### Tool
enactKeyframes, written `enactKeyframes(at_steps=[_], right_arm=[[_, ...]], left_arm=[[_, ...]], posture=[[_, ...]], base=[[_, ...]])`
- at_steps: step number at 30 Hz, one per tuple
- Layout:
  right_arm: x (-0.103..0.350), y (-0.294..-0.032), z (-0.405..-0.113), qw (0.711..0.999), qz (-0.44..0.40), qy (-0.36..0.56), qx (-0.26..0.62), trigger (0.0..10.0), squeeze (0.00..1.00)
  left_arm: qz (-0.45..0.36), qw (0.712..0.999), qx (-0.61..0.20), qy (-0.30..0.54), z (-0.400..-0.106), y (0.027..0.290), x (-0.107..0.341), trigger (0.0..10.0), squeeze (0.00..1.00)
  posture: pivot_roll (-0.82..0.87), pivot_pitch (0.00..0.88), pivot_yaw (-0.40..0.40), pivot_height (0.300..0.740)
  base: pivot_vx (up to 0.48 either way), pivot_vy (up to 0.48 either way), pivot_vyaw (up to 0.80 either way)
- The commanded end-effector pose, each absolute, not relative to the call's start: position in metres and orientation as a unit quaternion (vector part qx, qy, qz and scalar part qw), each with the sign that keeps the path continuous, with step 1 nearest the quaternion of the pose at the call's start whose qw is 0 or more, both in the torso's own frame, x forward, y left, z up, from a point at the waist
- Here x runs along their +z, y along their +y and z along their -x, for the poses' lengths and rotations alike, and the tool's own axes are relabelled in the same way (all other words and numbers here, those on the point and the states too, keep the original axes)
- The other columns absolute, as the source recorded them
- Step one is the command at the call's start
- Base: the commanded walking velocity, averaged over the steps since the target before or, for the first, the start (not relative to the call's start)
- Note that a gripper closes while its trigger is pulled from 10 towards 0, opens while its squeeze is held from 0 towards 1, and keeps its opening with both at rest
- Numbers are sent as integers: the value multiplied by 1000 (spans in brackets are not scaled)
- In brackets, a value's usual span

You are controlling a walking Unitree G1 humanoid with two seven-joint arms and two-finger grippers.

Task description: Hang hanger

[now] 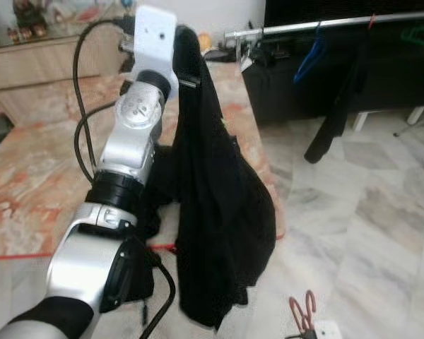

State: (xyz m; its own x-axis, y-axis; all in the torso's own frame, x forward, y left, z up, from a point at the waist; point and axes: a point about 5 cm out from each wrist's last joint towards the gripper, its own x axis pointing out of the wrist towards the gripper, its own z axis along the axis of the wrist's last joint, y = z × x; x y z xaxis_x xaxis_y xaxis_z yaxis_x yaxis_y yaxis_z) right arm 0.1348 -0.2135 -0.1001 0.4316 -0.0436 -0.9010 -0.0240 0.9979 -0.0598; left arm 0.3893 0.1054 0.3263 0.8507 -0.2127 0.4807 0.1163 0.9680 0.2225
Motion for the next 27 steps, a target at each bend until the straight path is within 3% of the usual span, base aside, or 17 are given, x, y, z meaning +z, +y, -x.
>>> enactKeyframes(at_steps=[1,7,14,22,23,24,27], right_arm=[[-101,-206,-137,847,29,531,7,10000,0],[-101,-206,-136,844,35,535,12,10000,0],[-101,-206,-135,843,37,537,14,10000,0],[-102,-206,-134,842,38,538,16,10000,0],[-102,-206,-134,842,39,538,16,10000,0],[-102,-205,-133,842,39,539,17,10000,0],[-102,-206,-132,841,41,540,19,10000,0]], left_arm=[[-93,963,-74,-240,-391,120,318,10000,0],[-124,974,-161,-104,-380,109,243,10000,0],[-123,952,-281,-13,-340,86,186,10000,0],[-107,953,-282,17,-310,83,159,10000,27],[-108,955,-277,18,-308,84,157,10000,404],[-110,956,-273,19,-305,84,157,10000,1000],[-108,956,-271,13,-300,85,159,10000,1000]], posture=[[-25,0,40,740],[-23,0,39,740],[-33,0,47,740],[-42,0,54,740],[-42,0,54,740],[-42,0,53,740],[-41,0,53,740]], base=[[0,0,0],[0,0,0],[0,0,0],[0,0,0],[0,0,0],[0,0,0],[0,0,0]])
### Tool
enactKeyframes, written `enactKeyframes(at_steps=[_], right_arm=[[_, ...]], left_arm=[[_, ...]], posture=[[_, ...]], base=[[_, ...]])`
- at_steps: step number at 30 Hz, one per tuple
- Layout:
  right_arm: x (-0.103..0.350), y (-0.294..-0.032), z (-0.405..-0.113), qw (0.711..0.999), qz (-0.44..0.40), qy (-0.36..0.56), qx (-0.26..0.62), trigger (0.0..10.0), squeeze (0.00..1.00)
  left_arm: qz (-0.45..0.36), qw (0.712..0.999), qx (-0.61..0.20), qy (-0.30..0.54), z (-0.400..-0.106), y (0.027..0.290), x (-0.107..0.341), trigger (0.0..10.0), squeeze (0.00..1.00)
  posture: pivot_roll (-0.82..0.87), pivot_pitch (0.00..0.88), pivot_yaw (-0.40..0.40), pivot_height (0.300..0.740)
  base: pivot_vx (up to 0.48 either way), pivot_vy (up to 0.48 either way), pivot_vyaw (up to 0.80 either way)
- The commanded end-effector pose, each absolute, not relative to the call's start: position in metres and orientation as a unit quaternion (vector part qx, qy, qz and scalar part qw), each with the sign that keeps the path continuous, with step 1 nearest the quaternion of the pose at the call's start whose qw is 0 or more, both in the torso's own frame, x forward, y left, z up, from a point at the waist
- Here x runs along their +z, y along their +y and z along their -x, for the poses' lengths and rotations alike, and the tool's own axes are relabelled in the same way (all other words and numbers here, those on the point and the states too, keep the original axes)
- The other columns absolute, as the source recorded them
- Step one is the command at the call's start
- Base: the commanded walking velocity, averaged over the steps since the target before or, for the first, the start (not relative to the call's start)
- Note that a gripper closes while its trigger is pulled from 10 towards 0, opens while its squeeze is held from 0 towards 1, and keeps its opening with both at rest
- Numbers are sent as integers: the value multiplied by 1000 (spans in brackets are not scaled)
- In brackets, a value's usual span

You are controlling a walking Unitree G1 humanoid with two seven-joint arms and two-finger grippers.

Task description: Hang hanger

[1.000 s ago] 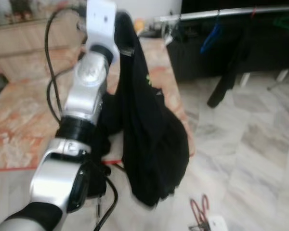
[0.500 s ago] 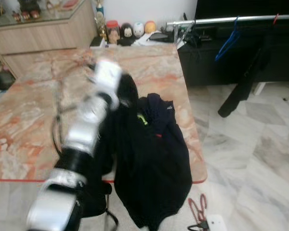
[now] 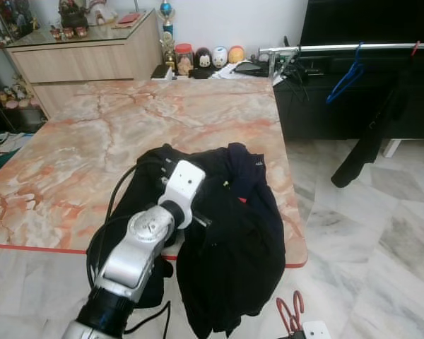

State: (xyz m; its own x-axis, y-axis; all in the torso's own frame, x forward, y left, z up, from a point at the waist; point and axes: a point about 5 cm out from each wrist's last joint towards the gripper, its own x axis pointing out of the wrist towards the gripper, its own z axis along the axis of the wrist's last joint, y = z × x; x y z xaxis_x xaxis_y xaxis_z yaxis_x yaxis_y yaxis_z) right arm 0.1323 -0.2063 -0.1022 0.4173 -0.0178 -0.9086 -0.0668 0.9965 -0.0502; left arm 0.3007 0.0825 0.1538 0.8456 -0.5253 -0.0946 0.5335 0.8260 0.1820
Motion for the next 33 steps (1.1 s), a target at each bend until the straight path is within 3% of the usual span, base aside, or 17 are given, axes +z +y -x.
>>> enactKeyframes(at_steps=[1,13,22,25,33], right_arm=[[-102,-205,-132,840,42,540,20,10000,0],[-103,-205,-130,840,42,540,18,10000,0],[-104,-204,-129,840,40,541,14,10000,0],[-103,-205,-129,840,41,541,15,10000,0],[-103,-206,-131,841,40,539,11,10000,0]], left_arm=[[-109,958,-266,2,-299,87,163,10000,1000],[-112,973,-190,-71,-298,110,187,10000,1000],[-116,977,-177,-41,-265,131,162,10000,1000],[-170,966,-190,-43,-258,134,159,10000,1000],[-129,977,-156,-73,-247,148,169,10000,1000]], posture=[[-42,0,55,740],[-47,0,63,740],[-56,0,74,740],[-44,0,70,740],[-37,0,66,740]], base=[[0,0,0],[0,0,0],[0,0,0],[0,0,0],[0,0,0]])
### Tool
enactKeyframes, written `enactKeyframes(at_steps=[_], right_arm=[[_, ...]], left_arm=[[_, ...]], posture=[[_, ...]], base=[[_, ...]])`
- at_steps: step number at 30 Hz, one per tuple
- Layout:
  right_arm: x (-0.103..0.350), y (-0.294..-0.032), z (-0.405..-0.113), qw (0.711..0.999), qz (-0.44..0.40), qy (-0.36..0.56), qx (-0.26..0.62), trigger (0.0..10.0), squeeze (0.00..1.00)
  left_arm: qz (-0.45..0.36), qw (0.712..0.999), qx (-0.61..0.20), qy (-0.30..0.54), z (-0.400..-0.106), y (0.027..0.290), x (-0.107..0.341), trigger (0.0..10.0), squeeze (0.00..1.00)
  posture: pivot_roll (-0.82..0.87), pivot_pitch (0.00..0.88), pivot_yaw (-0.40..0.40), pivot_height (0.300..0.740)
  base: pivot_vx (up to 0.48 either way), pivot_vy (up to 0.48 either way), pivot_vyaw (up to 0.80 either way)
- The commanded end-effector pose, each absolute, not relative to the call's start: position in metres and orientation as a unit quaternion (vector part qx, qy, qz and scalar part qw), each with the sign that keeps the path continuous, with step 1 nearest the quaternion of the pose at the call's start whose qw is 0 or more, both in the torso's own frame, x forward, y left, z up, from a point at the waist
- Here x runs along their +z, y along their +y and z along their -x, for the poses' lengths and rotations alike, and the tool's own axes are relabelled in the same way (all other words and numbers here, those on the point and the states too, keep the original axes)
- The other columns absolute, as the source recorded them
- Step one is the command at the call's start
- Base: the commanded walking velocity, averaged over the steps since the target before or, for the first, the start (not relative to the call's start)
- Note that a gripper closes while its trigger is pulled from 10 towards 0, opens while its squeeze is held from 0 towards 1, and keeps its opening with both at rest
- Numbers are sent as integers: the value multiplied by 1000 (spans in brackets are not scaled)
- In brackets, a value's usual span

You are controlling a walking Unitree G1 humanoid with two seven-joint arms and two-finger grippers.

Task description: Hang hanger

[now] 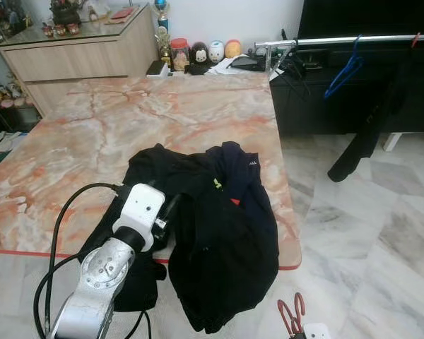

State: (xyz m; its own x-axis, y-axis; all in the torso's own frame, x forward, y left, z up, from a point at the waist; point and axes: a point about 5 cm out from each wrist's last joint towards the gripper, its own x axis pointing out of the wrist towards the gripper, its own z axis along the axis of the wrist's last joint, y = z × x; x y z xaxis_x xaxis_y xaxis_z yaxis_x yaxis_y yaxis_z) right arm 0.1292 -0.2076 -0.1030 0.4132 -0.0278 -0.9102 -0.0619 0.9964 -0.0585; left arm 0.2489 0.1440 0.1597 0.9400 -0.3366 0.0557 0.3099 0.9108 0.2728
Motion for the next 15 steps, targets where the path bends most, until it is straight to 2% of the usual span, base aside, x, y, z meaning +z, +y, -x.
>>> enactKeyframes(at_steps=[1,2,9,14,15], right_arm=[[-103,-207,-131,842,39,538,9,10000,0],[-102,-207,-131,842,39,538,9,10000,0],[-102,-210,-132,842,41,538,7,10000,0],[-101,-211,-132,842,43,538,9,10000,0],[-101,-212,-132,842,43,538,8,10000,0]], left_arm=[[-112,980,-143,-83,-244,150,172,10000,984],[-97,982,-133,-90,-242,152,173,10000,0],[-61,992,-75,-80,-234,157,164,10000,0],[-64,991,-73,-88,-241,151,167,10000,0],[-64,991,-76,-91,-244,148,168,10000,0]], posture=[[-36,0,62,740],[-35,0,58,740],[-29,0,36,740],[-31,0,27,740],[-40,0,29,740]], base=[[0,0,0],[0,0,0],[0,0,0],[0,0,0],[0,-480,0]])
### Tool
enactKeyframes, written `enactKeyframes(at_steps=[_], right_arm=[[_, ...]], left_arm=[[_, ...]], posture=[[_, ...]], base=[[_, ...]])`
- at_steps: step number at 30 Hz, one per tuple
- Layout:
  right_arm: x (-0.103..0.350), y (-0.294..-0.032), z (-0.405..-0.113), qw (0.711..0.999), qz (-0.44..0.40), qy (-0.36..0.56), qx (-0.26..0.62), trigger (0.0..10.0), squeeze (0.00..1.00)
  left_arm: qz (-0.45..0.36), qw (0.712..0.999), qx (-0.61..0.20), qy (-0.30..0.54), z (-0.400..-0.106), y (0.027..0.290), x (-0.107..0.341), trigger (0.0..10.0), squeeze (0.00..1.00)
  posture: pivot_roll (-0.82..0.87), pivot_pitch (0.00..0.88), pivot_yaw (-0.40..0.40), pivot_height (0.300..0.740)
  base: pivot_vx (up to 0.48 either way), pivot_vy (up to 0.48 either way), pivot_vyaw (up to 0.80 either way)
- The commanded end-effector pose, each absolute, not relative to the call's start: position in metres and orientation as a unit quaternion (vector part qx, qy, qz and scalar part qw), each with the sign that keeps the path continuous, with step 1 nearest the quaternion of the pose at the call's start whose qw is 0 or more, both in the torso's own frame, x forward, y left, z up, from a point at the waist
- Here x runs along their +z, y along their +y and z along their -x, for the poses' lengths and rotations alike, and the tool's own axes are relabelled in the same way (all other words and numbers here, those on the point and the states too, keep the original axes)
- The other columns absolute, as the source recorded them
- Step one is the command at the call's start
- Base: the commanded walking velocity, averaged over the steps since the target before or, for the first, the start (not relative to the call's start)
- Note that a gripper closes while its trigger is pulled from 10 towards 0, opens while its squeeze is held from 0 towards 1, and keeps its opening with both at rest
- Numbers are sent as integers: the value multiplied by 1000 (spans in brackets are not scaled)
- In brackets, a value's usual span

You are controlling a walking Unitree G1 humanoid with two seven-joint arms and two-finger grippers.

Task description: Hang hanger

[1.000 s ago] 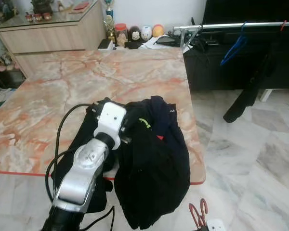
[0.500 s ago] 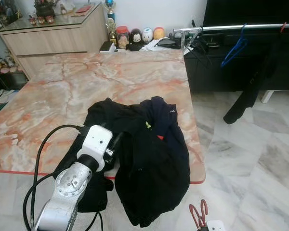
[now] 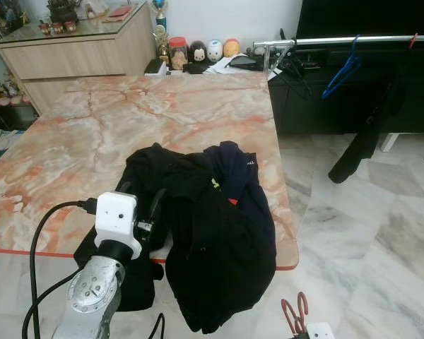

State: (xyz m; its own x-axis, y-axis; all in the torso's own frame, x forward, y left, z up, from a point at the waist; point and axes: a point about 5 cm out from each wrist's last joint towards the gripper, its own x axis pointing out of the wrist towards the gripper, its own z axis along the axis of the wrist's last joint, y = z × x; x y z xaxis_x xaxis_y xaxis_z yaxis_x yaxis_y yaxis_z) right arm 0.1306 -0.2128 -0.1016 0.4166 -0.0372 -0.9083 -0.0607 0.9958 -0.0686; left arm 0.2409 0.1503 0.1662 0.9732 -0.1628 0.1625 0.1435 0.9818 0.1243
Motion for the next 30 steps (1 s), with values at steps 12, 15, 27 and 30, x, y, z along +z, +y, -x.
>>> enactKeyframes(at_steps=[12,15,27,30], right_arm=[[-101,-211,-132,842,43,537,4,10000,0],[-101,-211,-132,843,43,537,4,10000,0],[-101,-211,-133,844,40,534,-4,10000,0],[-101,-212,-133,844,40,534,-5,10000,0]], left_arm=[[-56,990,-82,-96,-248,145,170,10000,0],[-54,990,-87,-95,-248,143,170,10000,0],[-52,989,-95,-101,-250,140,173,10000,0],[-51,989,-96,-100,-250,139,172,10000,0]], posture=[[-45,0,32,740],[-45,0,33,740],[-48,0,33,740],[-48,0,33,740]], base=[[0,-480,0],[0,-480,0],[0,-480,0],[0,-480,0]])
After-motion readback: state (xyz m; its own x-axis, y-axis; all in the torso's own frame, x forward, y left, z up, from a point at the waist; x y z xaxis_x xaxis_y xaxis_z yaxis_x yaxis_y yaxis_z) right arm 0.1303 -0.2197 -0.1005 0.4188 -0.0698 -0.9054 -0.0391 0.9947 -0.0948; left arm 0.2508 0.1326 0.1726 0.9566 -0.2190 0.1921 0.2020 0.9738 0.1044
